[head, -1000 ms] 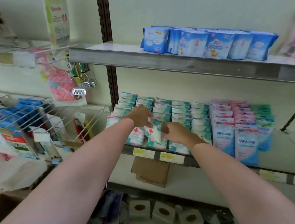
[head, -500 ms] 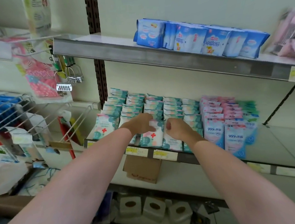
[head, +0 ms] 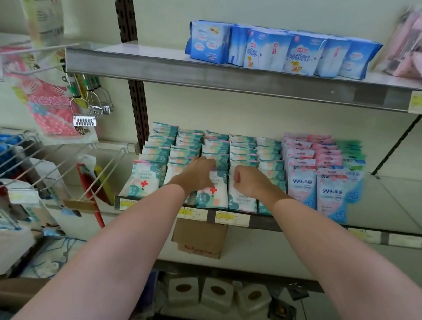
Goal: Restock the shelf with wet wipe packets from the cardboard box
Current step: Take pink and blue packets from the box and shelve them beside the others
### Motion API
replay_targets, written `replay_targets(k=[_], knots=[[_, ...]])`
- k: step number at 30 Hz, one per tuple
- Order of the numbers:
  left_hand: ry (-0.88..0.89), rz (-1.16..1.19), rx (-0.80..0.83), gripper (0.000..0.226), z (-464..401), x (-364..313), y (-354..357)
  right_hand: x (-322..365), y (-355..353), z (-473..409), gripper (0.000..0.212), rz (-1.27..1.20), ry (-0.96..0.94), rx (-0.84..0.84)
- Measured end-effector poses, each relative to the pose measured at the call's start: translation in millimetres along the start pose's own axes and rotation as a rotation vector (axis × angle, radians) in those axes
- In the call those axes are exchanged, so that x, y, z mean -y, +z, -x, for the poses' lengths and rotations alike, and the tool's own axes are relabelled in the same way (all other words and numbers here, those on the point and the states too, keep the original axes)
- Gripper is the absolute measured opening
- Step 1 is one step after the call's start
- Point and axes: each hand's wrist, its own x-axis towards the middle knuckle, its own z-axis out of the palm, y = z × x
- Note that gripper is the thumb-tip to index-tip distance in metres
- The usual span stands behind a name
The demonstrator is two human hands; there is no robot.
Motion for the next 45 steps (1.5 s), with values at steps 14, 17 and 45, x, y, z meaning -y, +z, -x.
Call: replay_targets(k=[14,17,45], knots=[[0.062,0.099,0.132,0.039,14,-4,-31,17,-4,9,0.011,-0.02,-0.041,0.004],[0.063,0.08,0.215,0.06,23,2,-42,25,-3,7,0.011,-0.041,-0.051,0.02],[-0.017,0.151,-0.053,0.034,46,77,-64,91,29,-4,0.006,0.007,-0.071,0.077]])
